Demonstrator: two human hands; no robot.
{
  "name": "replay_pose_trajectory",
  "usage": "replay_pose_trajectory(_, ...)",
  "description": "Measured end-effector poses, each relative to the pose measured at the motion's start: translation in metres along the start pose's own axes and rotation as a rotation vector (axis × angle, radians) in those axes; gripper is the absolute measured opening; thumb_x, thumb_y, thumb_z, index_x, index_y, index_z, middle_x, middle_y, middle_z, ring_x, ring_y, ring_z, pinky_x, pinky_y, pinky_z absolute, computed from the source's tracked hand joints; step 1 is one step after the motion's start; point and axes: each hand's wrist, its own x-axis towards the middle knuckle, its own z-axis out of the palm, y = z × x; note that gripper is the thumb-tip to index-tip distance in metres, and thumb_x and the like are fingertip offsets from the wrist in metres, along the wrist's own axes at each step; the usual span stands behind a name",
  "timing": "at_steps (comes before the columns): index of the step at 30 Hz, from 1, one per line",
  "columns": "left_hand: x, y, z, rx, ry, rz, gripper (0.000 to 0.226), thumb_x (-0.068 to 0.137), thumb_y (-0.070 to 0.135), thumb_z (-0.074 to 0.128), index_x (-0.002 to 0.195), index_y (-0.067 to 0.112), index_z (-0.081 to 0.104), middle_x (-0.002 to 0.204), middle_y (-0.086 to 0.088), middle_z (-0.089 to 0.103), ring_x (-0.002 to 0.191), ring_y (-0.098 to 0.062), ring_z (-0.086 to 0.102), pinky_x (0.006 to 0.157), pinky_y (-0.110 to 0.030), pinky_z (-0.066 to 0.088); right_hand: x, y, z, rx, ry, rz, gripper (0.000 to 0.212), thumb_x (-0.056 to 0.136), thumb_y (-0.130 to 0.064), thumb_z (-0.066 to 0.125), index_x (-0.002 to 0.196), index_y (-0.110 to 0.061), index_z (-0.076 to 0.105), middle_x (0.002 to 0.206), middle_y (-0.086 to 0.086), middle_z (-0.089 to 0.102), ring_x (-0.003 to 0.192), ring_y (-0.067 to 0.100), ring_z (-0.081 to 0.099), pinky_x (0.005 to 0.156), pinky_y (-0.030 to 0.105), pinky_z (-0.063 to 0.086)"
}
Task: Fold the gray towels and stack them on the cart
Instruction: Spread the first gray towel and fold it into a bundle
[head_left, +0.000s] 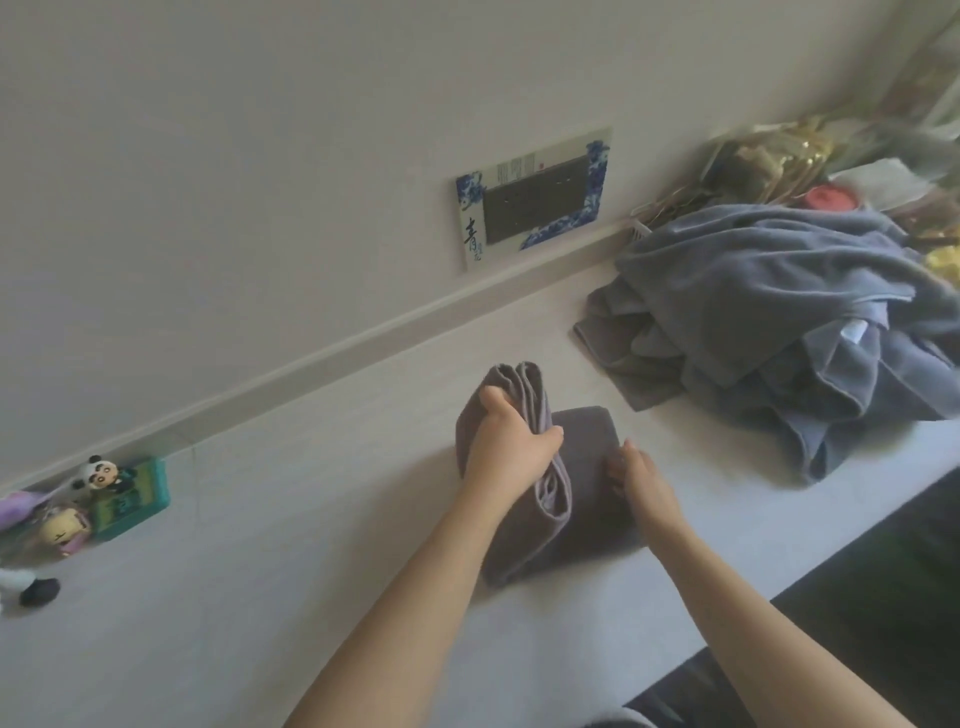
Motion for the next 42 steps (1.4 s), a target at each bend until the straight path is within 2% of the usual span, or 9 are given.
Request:
replay_pose_trajectory(3,0.01,0.013,0.049,0.047,0.002,0.02,0.039,0.086,0.023,0.061,0.101,0.011,0.026,0.106,-0.018,0.064,0.099,-0.035,0.062,0.076,-0.035,0.044,0.011,-0.006,-0.018,0.15,-0.159,0.077,0.052,0.101,-0.043,0.024,0.127,-0.005,0.05,0.126,0.015,0.056,0.117,0.03,0.053,0.097,0.037,0.044)
replay_pose_trajectory(7,0.021,0.012,0.099,0.136,-0.024,-0.035,0.042,0.087,0.023,0.059,0.114,0.008,0.031,0.115,-0.016,0.059,0.102,-0.034,0.062,0.081,-0.039,0.051,0.013,-0.012,-0.042,0.116,-0.363,0.064,0.053,0.101,-0.044,0.019,0.129,-0.01,0.048,0.123,0.013,0.057,0.113,0.025,0.055,0.086,0.028,0.045)
replay_pose_trajectory(11,0.026,0.006,0.124,0.148,-0.084,-0.077,0.043,0.09,0.028,0.056,0.121,0.007,0.035,0.123,-0.015,0.052,0.106,-0.033,0.06,0.083,-0.036,0.05,0.024,-0.007,-0.049,0.042,-0.385,0.044,0.043,0.1,-0.044,0.027,0.121,-0.019,0.054,0.119,0.007,0.06,0.112,0.022,0.056,0.098,0.035,0.043)
replay_pose_trajectory(15,0.029,-0.003,0.114,-0.121,-0.14,-0.104,0.046,0.09,0.022,0.047,0.134,0.01,0.047,0.126,-0.01,0.057,0.113,-0.027,0.057,0.097,-0.039,0.048,0.028,-0.002,-0.046,-0.234,-0.337,-0.121,0.039,0.093,-0.048,0.046,0.12,-0.021,0.055,0.117,-0.001,0.063,0.106,0.016,0.058,0.096,0.035,0.045)
replay_pose_trajectory(19,0.026,-0.041,0.091,0.384,0.376,0.26,0.046,0.075,0.019,0.037,0.105,0.009,0.071,0.107,-0.01,0.067,0.1,-0.033,0.063,0.086,-0.043,0.052,0.024,-0.004,-0.032,-0.625,-0.269,-0.333,0.071,0.085,-0.035,0.061,0.144,-0.014,0.027,0.136,0.004,0.05,0.12,0.025,0.05,0.093,0.03,0.042)
replay_pose_trajectory(25,0.029,-0.075,0.107,0.777,0.17,0.184,0.067,0.083,0.049,0.035,0.141,0.015,0.043,0.149,-0.015,0.036,0.138,-0.038,0.031,0.11,-0.061,0.015,0.027,0.0,-0.024,-0.662,-0.226,-0.413,0.066,0.089,-0.009,0.043,0.148,-0.012,0.015,0.134,0.015,0.048,0.114,0.033,0.052,0.087,0.035,0.045)
replay_pose_trajectory(29,0.033,-0.075,0.117,0.795,0.138,0.148,0.07,0.086,0.052,0.03,0.146,0.016,0.032,0.154,-0.014,0.027,0.142,-0.037,0.021,0.11,-0.063,0.016,0.025,0.003,-0.023,-0.623,-0.225,-0.42,0.069,0.092,-0.008,0.034,0.151,-0.021,0.001,0.129,0.016,0.046,0.11,0.032,0.051,0.089,0.036,0.044)
replay_pose_trajectory(37,0.037,-0.083,0.112,0.697,0.115,0.235,0.063,0.089,0.048,0.03,0.143,0.017,0.04,0.153,-0.012,0.03,0.141,-0.036,0.027,0.11,-0.059,0.014,0.021,0.011,-0.017,-0.816,-0.092,-0.368,0.057,0.096,-0.016,0.026,0.15,-0.016,0.009,0.136,0.014,0.036,0.119,0.031,0.037,0.102,0.036,0.031)
replay_pose_trajectory(42,0.007,-0.097,0.079,0.065,0.266,-0.031,0.058,0.088,0.03,0.054,0.142,0.014,0.039,0.151,-0.012,0.032,0.138,-0.026,0.031,0.112,-0.035,0.025,0.014,0.009,-0.022,-0.652,-0.137,-0.166,0.057,0.096,-0.03,0.042,0.146,-0.01,0.022,0.137,0.019,0.041,0.125,0.036,0.04,0.1,0.04,0.035)
